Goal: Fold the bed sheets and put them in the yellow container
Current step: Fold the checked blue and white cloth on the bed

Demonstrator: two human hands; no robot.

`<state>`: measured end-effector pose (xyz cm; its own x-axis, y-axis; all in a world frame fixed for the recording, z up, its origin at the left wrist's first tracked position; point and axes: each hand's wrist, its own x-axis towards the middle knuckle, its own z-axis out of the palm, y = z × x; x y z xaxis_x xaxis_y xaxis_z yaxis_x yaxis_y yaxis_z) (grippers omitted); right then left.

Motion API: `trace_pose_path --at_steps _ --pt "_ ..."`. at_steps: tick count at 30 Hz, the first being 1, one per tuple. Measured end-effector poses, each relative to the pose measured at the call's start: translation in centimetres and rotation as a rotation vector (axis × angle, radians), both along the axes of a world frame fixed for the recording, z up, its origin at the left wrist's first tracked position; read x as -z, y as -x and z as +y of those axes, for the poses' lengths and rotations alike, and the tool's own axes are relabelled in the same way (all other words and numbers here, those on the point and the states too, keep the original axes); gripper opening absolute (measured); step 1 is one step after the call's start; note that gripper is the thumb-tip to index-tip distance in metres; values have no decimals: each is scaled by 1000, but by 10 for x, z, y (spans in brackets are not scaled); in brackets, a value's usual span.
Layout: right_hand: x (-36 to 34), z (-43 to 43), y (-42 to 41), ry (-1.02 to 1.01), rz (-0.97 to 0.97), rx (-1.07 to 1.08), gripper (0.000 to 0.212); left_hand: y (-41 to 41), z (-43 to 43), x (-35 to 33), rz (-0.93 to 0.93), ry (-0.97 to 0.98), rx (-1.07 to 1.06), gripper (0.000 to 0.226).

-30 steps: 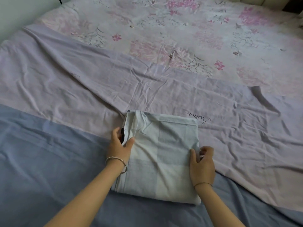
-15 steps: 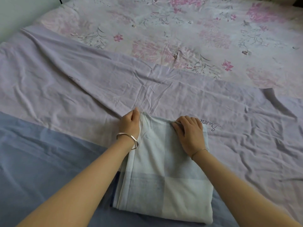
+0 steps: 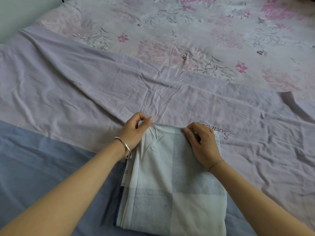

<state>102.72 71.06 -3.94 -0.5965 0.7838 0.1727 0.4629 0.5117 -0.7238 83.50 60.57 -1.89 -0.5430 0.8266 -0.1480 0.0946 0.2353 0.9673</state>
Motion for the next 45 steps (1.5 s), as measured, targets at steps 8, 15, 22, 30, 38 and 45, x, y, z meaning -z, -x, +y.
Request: trace_pose_path --at_steps 8,15,22,30,38,45 --pt "0 7 -12 113 7 14 23 20 -17 -1 -325 59 79 23" --pt "-12 7 -8 225 -30 33 19 15 -4 -16 70 -1 75 22" --pt "-19 5 -7 205 17 79 16 6 -8 -16 48 -24 32 10" --pt "-19 1 -3 188 18 104 16 1 -10 -17 53 -34 6 37" --pt "-15 5 1 222 17 145 16 3 -14 2 219 29 -62 28" --pt "-7 -41 9 -205 -18 264 39 -49 -13 -8 851 -141 -238 39"
